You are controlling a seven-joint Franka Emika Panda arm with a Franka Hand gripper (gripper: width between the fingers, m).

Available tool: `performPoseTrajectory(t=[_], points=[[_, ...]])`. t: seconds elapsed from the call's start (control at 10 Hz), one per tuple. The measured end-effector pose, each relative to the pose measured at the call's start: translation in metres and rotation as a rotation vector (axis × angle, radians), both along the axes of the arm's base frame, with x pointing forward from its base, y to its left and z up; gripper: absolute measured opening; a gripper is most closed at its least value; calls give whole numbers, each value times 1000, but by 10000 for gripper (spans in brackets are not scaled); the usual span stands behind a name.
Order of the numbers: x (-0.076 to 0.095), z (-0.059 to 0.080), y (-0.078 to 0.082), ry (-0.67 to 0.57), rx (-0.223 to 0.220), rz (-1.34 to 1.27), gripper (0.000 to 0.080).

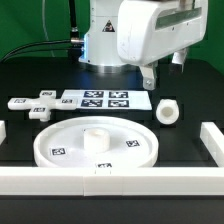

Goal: Assemble round table

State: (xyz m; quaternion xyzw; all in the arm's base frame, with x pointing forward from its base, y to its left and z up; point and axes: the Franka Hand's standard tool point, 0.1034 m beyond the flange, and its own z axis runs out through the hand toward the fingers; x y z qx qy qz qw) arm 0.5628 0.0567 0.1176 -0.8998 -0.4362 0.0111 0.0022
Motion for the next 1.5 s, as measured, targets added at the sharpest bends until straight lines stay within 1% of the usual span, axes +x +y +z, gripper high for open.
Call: performPoseTrajectory(t=[0.5, 0.6, 0.8, 1.0, 1.1, 1.2, 1.5], points=[[0, 0, 0, 1, 0, 0, 650], [1, -3, -5, -17, 3, 60, 650], [-4, -26, -45, -57, -2, 177, 650], [-2, -45, -79, -55, -3, 262, 650], [2, -49, -91, -54, -3, 270, 650], [4, -49, -94, -56, -3, 272, 650], [4, -50, -94, -54, -2, 271, 650]])
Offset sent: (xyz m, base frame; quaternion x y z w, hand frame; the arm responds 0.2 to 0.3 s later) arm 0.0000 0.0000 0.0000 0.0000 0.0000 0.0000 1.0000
